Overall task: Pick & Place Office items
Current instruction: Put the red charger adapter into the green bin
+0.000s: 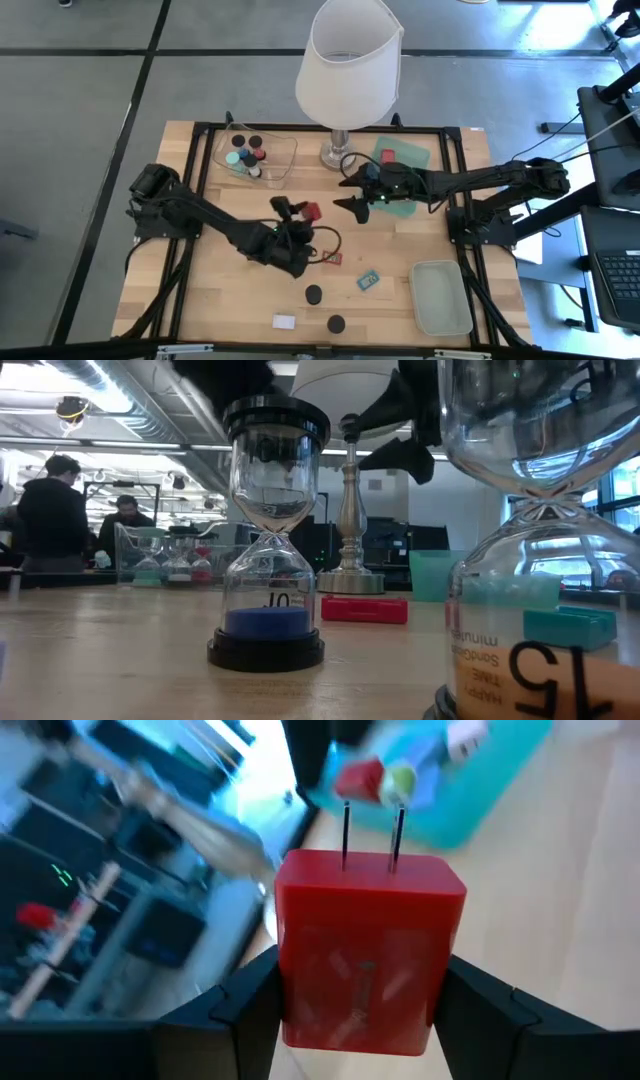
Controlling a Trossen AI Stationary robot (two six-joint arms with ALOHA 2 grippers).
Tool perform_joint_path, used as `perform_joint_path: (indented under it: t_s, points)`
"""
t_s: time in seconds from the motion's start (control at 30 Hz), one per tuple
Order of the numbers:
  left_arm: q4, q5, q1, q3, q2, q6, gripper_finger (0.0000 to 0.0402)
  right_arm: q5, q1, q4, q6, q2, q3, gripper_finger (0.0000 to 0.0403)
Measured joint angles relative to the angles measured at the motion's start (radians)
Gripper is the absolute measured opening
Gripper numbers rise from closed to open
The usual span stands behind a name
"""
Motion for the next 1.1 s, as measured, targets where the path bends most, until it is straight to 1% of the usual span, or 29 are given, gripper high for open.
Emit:
perform_joint_path:
  t_s: [0.07,0.13,0.2,0.27,0.33,0.4,0.47,0.53,0.67,0.77,0.87,1.03,1.1]
  points:
    - [0.083,-0.014,0.014,0.0,0.0,0.094,0.0205,0.001,0.012,0.001,-0.005,0.0,0.0,0.0339]
    - [0.155,-0.032,0.025,0.0,0.0,0.15,0.0205,0.003,0.022,0.011,-0.037,0.0,0.0,0.0339]
    - [0.224,-0.053,0.031,0.0,0.0,0.195,0.0205,0.003,0.035,0.025,-0.097,0.0,0.0,0.0339]
    - [0.296,-0.053,0.032,0.0,0.0,0.243,0.0205,-0.003,0.05,0.031,-0.204,0.0,0.0,0.0339]
    - [0.369,-0.015,0.028,0.0,-0.001,0.283,0.0205,-0.004,0.072,0.029,-0.339,0.0,0.0,0.0339]
    - [0.418,0.067,0.021,0.0,-0.008,0.301,0.0205,-0.005,0.097,0.029,-0.46,0.0,0.0,0.0339]
    - [0.442,0.152,0.012,0.0,-0.025,0.294,0.0205,-0.005,0.122,0.029,-0.556,0.0,0.0,0.0339]
    - [0.438,0.188,-0.001,0.0,-0.049,0.265,0.0205,-0.005,0.147,0.03,-0.615,0.0,0.0,0.0339]
    - [0.399,0.163,-0.04,0.0,-0.11,0.215,0.0205,-0.004,0.187,0.031,-0.654,0.0,0.0,0.0339]
    - [0.399,0.171,-0.078,0.0,-0.151,0.205,0.0205,0.046,0.212,0.065,-0.655,0.0,0.0,0.0339]
    - [0.399,0.176,-0.12,0.0,-0.17,0.207,0.0205,0.082,0.232,0.152,-0.674,0.0,-0.001,0.0339]
    - [0.399,0.111,-0.18,0.0,-0.171,0.222,0.0205,0.069,0.269,0.324,-0.702,0.0,0.0,0.0339]
    - [0.404,0.08,-0.189,0.0,-0.171,0.224,0.0205,0.033,0.279,0.354,-0.705,0.0,0.0,0.0339]
